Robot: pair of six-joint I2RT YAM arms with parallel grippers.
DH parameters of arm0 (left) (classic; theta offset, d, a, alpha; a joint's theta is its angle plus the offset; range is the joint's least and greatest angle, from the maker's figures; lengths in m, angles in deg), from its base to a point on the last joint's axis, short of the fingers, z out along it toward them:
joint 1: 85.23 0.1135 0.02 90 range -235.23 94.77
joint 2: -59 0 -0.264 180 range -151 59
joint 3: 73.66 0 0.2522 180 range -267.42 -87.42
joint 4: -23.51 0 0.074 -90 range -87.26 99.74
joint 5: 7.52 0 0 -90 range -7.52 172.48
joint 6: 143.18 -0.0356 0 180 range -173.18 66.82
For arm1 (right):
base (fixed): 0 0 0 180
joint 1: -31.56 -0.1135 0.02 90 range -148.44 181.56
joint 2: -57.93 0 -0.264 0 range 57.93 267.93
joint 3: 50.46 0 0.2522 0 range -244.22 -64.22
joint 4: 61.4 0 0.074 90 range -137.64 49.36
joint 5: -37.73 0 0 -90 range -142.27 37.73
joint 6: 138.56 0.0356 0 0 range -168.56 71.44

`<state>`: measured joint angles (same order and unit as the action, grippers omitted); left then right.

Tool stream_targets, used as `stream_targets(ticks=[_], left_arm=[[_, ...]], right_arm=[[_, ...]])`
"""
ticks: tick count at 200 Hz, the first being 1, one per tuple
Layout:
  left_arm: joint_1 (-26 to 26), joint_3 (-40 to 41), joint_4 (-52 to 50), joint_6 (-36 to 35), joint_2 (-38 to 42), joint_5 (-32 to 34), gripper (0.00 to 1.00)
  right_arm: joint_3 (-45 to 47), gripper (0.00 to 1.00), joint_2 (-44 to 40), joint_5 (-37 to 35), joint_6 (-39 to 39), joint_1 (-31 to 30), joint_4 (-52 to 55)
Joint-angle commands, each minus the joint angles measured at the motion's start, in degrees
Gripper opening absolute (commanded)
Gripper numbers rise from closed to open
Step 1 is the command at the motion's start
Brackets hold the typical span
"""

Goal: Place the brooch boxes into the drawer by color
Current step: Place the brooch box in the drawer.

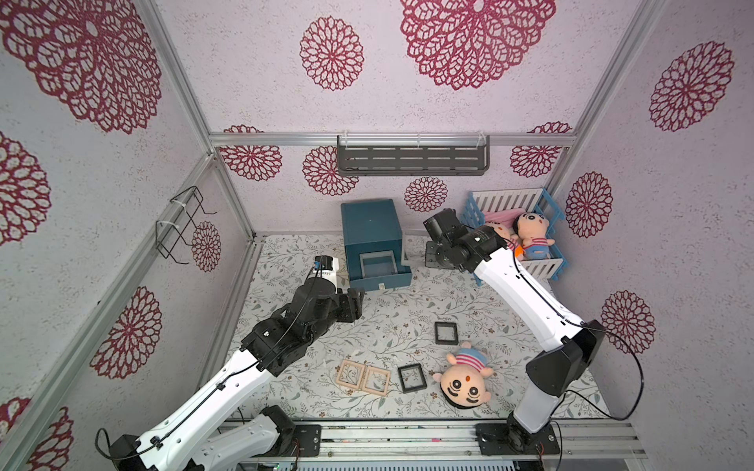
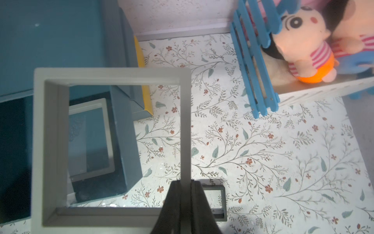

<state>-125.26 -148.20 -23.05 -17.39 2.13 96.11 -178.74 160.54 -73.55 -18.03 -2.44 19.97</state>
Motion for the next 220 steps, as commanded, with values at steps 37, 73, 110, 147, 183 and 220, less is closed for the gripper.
stream_targets(ticks=[37,73,110,147,183,220], left_arm=[[1.3,-0.6,-3.5,2.8,2.5,4.4,0.67],[1.6,0.3,-4.0,3.6,3.6,5.1,0.67],[1.6,0.5,-5.0,4.1,4.2,5.3,0.67],[1.7,0.6,-5.5,4.2,4.7,5.6,0.67],[1.7,0.5,-5.3,4.5,4.7,5.2,0.67],[1.8,0.6,-5.5,4.8,5.0,5.3,0.67]], right_arm=[[-18.3,0.00,11.3,-0.4,-4.5,-4.1,5.7],[-28.6,0.00,18.2,0.8,-5.3,-5.2,9.0],[-29.9,0.00,20.4,2.8,-5.9,-6.1,8.8],[-29.7,0.00,22.0,3.6,-6.0,-6.9,8.8],[-29.5,0.00,23.5,4.6,-6.2,-6.7,7.3],[-29.5,0.00,25.1,5.6,-6.1,-6.5,6.7]])
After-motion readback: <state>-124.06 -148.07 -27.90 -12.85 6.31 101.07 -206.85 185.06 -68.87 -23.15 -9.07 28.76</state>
